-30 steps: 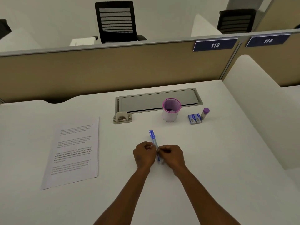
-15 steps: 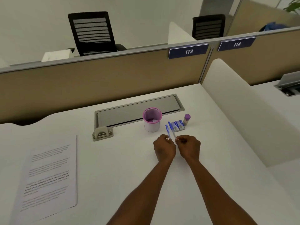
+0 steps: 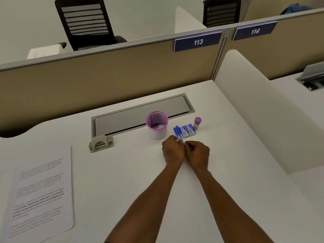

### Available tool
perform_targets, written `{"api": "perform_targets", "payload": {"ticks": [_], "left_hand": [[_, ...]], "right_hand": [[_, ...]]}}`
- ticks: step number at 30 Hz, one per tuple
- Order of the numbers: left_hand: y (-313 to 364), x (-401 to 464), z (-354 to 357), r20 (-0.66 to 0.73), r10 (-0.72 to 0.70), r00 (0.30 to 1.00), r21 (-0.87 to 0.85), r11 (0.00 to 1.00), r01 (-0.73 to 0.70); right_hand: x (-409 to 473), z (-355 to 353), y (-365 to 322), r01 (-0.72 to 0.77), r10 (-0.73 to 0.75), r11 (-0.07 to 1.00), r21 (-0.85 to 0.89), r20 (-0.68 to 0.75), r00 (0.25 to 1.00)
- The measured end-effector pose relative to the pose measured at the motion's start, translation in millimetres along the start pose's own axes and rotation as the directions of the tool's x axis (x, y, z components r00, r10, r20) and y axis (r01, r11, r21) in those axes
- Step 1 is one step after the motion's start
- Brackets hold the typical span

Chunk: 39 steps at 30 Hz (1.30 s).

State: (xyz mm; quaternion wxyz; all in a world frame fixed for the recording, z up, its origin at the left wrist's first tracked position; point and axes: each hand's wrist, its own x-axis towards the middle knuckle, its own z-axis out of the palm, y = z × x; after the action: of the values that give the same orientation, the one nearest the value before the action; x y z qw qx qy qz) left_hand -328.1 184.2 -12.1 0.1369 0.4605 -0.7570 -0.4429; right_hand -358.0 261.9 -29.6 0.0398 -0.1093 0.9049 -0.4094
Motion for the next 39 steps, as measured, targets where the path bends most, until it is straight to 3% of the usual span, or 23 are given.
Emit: {"api": "perform_targets", "payload": {"ticks": [7,17,31,34,37,39], "left_hand": [[-5.0,-0.4,2.1,-0.024,0.031,0.999,-0.002,1.000,-0.031],[-15.4,3.6,0.6,0.097,0.087,0.992,-0.018,0.996,-0.085],[-18.7,6.8,-1.6,0.166,0.098,0.981,-0.045,0.995,-0.092],[-19.6,6.6,-2.4,0.154,0.112,0.982,-0.037,0.993,-0.108],[-19.8,5.8,-1.6,0.161,0.159,0.974,-0.011,0.987,-0.160],[-19.8,5.4,-2.1,0.187,0.161,0.969,-0.011,0.987,-0.162]], "right_hand": [[-11.4,1.6,11.0,0.037,-0.040,0.995,0.089,0.027,0.999],[-11.7,3.5,10.1,0.063,-0.067,0.994,0.088,0.045,0.997],[-14.3,5.8,13.4,0.075,-0.074,0.990,0.117,-0.007,0.997],[-15.5,2.9,12.0,0.089,-0.075,0.986,0.140,-0.101,0.992],[-3.1,-6.5,10.9,0.003,0.056,0.975,0.222,-0.257,0.965],[12.7,-13.0,11.0,-0.083,0.157,0.958,0.275,-0.260,0.953]]}}
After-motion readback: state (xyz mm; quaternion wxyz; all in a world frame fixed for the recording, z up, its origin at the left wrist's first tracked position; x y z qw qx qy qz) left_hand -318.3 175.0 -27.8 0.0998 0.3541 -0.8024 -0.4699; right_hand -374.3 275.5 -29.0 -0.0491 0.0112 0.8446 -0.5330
